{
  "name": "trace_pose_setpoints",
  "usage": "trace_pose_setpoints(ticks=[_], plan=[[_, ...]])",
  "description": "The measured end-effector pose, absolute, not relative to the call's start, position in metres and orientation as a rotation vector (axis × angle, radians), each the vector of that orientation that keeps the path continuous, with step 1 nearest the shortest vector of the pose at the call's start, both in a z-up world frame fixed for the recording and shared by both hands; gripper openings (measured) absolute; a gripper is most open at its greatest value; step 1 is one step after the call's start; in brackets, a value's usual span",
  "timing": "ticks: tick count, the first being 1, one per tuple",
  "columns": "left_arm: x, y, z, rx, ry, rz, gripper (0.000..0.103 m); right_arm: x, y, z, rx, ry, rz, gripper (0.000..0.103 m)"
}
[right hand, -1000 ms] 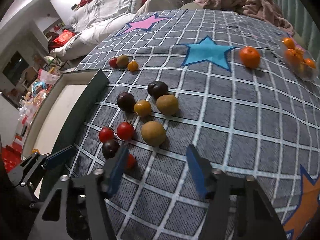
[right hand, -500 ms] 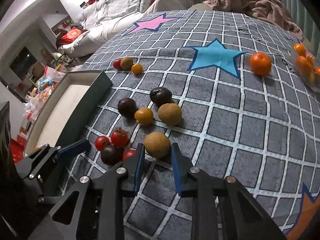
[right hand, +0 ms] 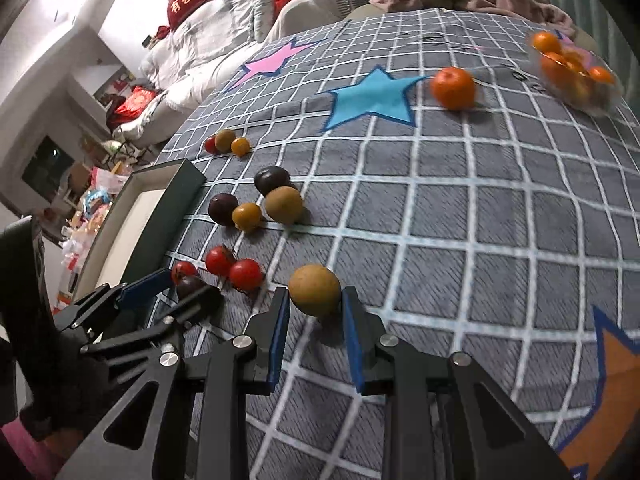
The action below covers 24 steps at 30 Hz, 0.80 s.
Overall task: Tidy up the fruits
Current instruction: 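Grasp a tan round fruit with the right tool while the left tool grasps a dark plum, then carry the tan fruit and dark plum over the white tray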
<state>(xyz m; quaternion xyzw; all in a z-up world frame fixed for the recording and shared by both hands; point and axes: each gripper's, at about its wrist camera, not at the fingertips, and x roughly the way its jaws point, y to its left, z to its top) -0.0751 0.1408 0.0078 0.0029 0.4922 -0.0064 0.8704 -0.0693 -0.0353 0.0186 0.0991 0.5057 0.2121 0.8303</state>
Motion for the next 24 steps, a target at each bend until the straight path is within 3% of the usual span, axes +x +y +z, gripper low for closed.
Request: trace_pose_setpoints(ticks=[1,2,14,20,24], plan=[[-0.077,0.141,0.009,0.01,1.027,-0.01,0.052,-0.071,-0.038,0.019,0.216,1.072,0.449,0.029],[-0.078,0.142,0.009,0.01,1.028,-0.012,0.051,-0.073,-0.039,0.019,0.218,1.071,0.448,0.029],[-0.098,0.147,0.01,-0.015,1.025,-0.006,0.051,-0.083,-0.042,0.019,0.234,1.062,0.46,0.029],[-0.099,0.143,0.011,-0.017,1.021,-0.036,0.031,-0.09,-0.042,0.022,0.232,1.06,0.455,0.029],[-0.102,0.141,0.012,-0.006,1.018,-0.048,0.029,-0.096,-0.044,0.024,0.23,1.057,0.454,0.029]])
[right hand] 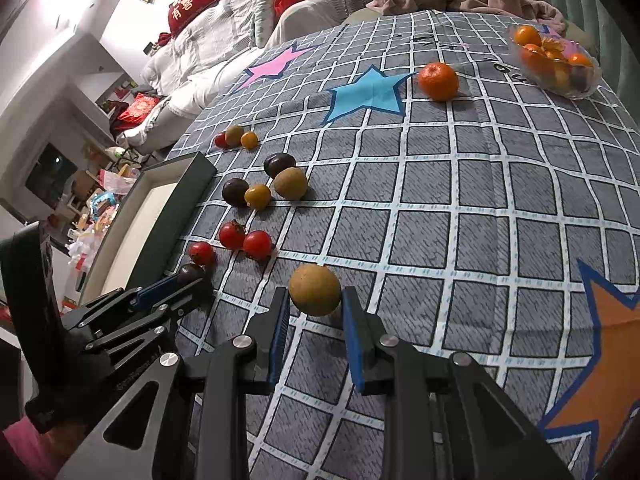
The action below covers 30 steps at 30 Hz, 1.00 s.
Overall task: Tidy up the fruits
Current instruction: 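Carry the tan fruit and dark plum over the white tray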
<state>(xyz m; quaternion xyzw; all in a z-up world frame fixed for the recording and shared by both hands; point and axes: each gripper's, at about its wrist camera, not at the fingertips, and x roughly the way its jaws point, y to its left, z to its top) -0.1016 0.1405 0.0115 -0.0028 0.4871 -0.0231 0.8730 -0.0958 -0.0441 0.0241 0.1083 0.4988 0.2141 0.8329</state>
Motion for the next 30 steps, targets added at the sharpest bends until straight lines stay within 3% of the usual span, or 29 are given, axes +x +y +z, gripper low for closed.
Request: trace_pose_setpoints(ticks=[16,30], plan=[[-0.12,0.161,0.04,-0.074,0.966,-0.062,0.029,-0.109,-0.025,0.045,0.18,1.039,0.464,0.029],[-0.136,0.235,0.056,-0.114,0.914,0.054,0.029,-0.111,0.059,0.068,0.068,1.026,0.579,0.029]])
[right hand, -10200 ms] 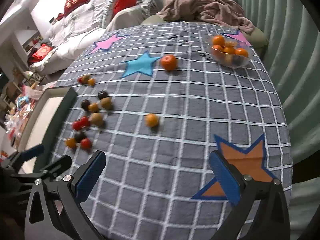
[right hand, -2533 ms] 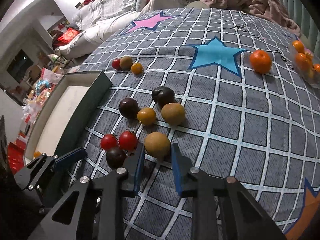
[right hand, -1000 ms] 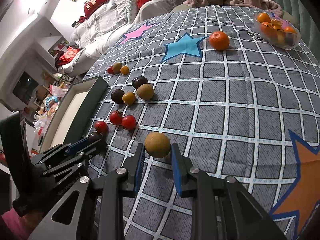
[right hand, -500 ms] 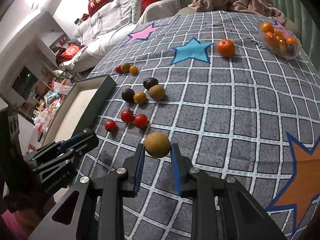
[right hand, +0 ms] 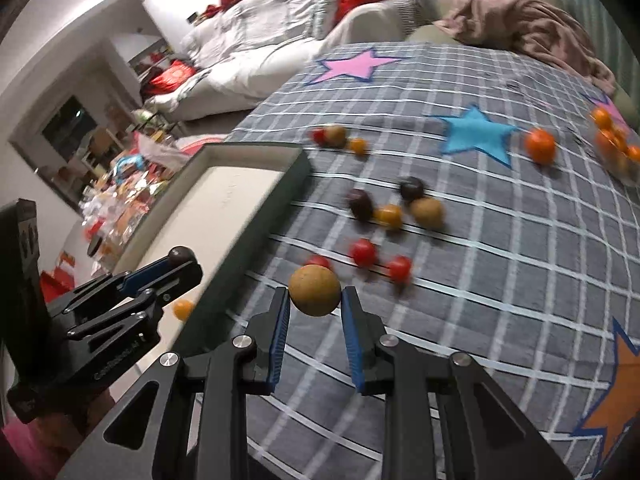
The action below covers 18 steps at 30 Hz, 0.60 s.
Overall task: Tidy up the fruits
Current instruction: 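Carry the tan fruit and dark plum over the white tray, then open both tools to release the tan fruit and dark plum into the tray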
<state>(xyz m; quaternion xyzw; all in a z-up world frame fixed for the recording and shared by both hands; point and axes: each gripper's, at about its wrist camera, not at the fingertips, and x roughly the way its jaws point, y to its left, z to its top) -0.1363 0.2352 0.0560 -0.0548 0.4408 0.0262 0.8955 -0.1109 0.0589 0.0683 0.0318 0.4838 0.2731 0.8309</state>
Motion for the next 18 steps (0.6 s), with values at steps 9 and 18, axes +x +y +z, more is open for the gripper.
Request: trace_pose_setpoints(ticks=[9,18], plan=[[-0.134,0.293,0.046,-0.086,0.908,0.202,0.029,-0.106,0.14,0.069,-0.023,1.041,0.682,0.029],[-0.119,0.339,0.022,-0.097,0.974,0.31,0.029,-0.101,0.207,0.046,-0.138,1.087,0.728,0.028]])
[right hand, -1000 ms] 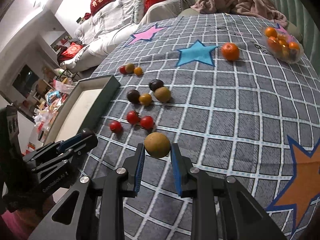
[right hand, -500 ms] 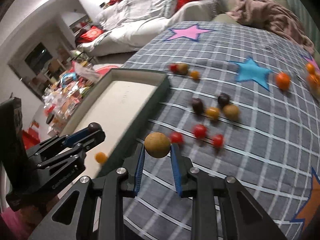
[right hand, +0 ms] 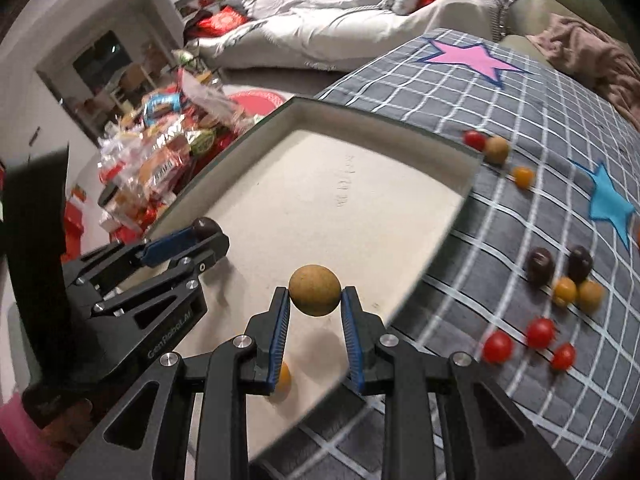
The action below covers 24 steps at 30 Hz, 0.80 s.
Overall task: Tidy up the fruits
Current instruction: 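Open both tools to release the tan fruit and dark plum into the tray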
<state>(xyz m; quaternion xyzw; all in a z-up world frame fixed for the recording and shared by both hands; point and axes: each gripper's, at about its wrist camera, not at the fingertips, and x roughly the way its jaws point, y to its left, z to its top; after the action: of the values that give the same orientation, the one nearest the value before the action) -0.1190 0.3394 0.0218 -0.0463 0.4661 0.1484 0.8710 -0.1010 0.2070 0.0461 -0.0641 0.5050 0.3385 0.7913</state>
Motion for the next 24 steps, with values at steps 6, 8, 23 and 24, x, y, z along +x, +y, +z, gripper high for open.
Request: trace_pose_setpoints(ticks=[6,8,23,24], plan=[[-0.116,0.346,0.011,-0.087,1.0,0.324,0.029,-0.101,0.228,0.029,-0.207,1.119,0.731,0.028],[-0.116,0.344,0.011,-0.07,1.0,0.328,0.029,-0.105,0.231,0.029,-0.245,1.102,0.724,0.029],[-0.123,0.347,0.015,-0.072,0.989,0.365,0.071,-0.109,0.211,0.052,-0.195,1.048,0.711,0.076],[-0.123,0.345,0.016,-0.073,0.99,0.362,0.071,-0.109,0.208,0.056,-0.182,1.042,0.714,0.08]])
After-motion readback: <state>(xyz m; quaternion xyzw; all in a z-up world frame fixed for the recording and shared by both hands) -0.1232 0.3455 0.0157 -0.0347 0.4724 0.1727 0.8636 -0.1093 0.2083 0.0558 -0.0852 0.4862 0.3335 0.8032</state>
